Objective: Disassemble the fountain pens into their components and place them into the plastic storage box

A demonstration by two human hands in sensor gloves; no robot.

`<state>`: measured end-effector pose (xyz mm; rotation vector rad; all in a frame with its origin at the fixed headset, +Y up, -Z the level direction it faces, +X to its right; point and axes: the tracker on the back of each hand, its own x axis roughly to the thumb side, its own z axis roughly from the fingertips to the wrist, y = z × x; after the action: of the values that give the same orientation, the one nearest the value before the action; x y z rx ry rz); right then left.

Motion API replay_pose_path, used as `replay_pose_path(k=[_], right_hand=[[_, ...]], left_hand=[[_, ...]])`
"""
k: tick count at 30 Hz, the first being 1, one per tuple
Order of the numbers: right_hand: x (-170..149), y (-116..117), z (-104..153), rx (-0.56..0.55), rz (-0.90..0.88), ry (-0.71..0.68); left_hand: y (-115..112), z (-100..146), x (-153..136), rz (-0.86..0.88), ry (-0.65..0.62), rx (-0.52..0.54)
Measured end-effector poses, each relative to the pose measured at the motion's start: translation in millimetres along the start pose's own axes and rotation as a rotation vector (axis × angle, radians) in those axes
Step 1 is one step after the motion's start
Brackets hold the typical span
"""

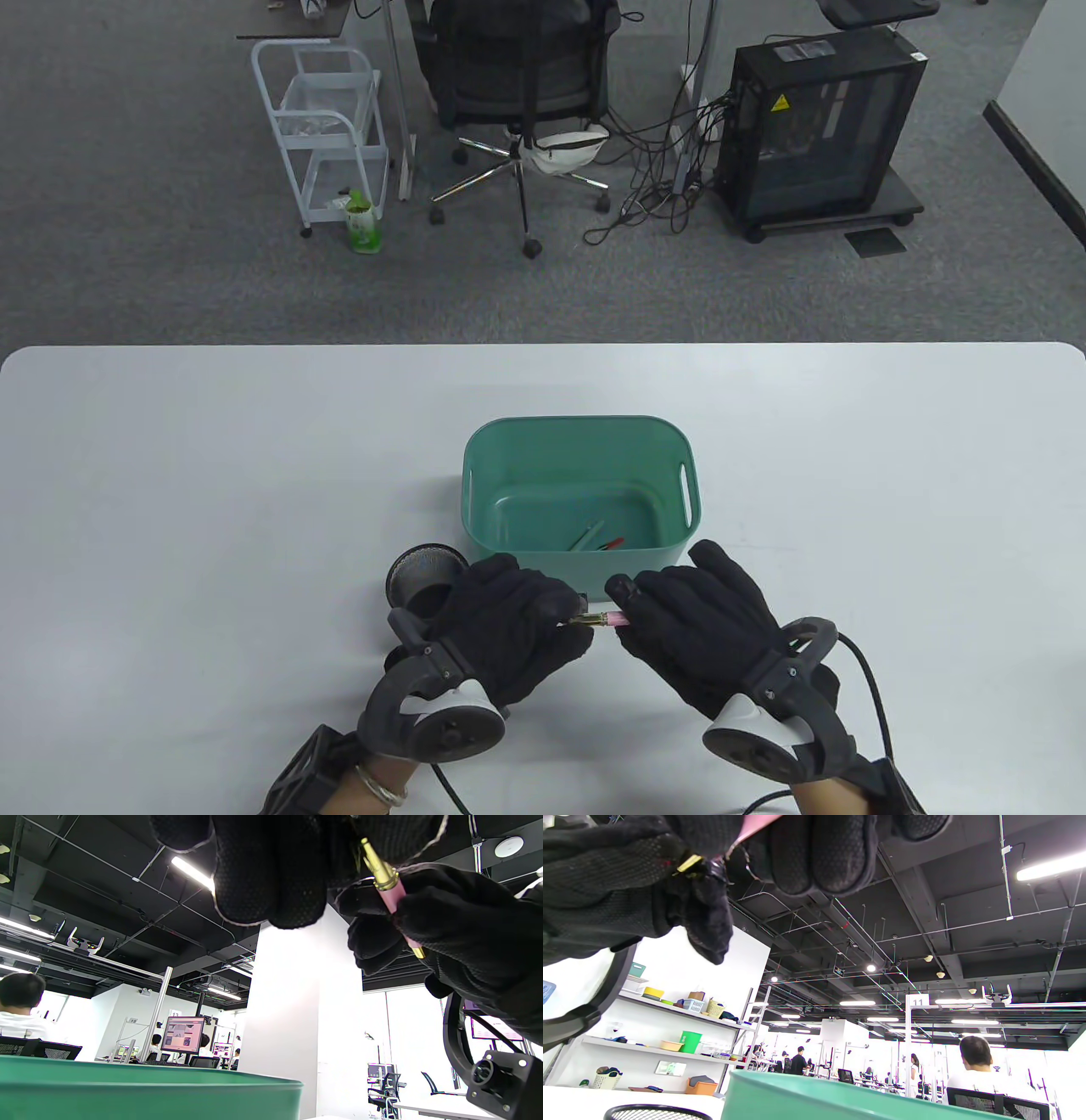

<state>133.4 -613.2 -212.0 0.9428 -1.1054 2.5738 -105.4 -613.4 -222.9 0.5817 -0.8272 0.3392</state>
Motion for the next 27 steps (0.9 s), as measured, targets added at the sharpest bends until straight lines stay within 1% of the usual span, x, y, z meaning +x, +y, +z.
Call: replay_pose_path(k=[20,27], right_hand=[[1.8,-0.4,0.8,-0.001,-0.002,-0.004],[1.2,-0.9,1.1,-0.003,0.000,-0.001]], left_hand=[[-1.0,0.1,-1.6,0.015,-0.001,-0.007],[-0.3,0.6,0.2,-0.006,-0.005,-0.003]])
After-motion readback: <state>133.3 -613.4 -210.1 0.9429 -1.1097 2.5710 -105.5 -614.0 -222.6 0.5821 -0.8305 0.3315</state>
